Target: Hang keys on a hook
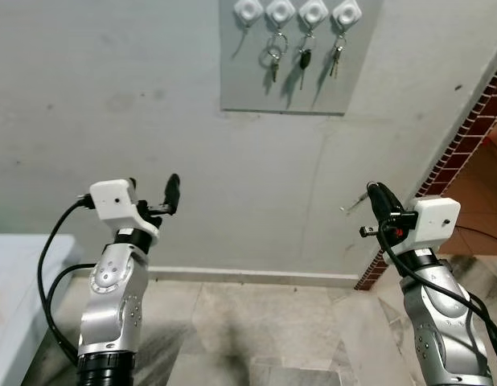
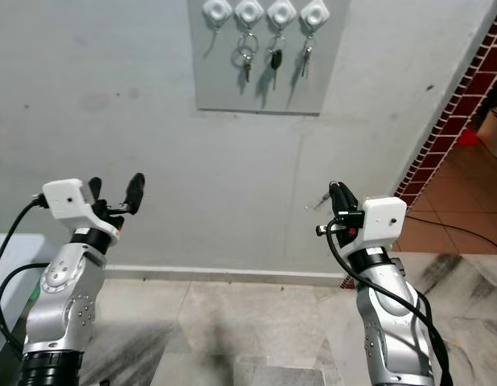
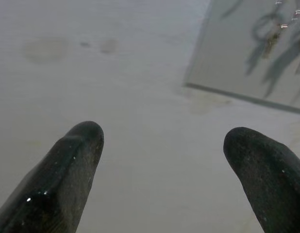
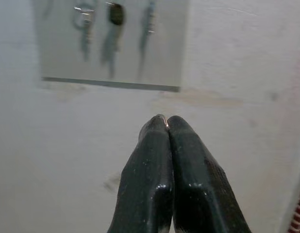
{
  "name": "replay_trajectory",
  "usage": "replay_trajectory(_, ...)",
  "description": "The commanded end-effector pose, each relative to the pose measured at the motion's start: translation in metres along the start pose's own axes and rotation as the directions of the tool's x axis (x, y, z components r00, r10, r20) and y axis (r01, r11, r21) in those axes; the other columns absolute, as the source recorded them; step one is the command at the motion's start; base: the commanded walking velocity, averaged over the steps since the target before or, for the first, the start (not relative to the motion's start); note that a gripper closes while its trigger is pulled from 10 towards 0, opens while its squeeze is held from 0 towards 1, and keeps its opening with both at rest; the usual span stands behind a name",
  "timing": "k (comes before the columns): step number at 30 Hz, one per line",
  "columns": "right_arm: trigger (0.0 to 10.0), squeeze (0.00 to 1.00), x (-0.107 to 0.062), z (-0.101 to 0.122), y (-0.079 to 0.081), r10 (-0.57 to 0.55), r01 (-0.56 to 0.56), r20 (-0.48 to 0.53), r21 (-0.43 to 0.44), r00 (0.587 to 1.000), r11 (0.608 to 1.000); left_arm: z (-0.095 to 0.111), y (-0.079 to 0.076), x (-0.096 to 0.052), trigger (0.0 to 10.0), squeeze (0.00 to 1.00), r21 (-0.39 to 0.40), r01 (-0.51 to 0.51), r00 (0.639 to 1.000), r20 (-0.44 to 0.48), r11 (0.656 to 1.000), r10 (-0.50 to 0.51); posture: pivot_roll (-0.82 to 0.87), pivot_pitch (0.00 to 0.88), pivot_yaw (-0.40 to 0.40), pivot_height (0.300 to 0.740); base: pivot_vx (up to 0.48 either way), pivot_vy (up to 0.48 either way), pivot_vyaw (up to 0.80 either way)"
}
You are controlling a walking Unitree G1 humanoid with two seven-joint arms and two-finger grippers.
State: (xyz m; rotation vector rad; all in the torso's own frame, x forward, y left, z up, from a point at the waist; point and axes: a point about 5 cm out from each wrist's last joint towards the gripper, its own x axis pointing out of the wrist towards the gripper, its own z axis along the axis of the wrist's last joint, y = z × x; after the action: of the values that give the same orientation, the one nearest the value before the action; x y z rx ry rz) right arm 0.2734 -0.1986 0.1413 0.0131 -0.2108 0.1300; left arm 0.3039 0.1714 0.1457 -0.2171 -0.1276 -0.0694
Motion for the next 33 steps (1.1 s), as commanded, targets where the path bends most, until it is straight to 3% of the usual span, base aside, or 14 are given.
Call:
replay_trajectory(1,10.0,0.0,0.002,0.0041,-0.0007,-0.005,0.005,0.015,-0.003,1.0,1.0,-0.0002,-0.0011,-0.0003,10.0,0.0,0.007,0.012,1.0,-0.009,1.0,-0.012,-0.03,0.068,-0.025,0.74,0.296,0.292,0.0)
replay_trajectory(16,10.0,0.0,0.0,0.003,0.0,-0.009,0.009,0.008,0.002,1.0,1.0,0.0005,-0.0003,-0.0004,10.0,0.0,0.028,0.012,1.0,-0.01,1.0,-0.011,-0.03,0.082,-0.022,0.74,0.303,0.306,0.0)
replay_trajectory(33,10.0,0.0,-0.0005,0.0021,0.0013,-0.01,0.01,0.007,0.006,1.0,1.0,0.0009,-0.0043,0.0003,10.0,0.0,0.104,0.041,0.999,-0.013,0.994,-0.04,-0.03,0.073,-0.018,0.74,0.409,0.0,0.0)
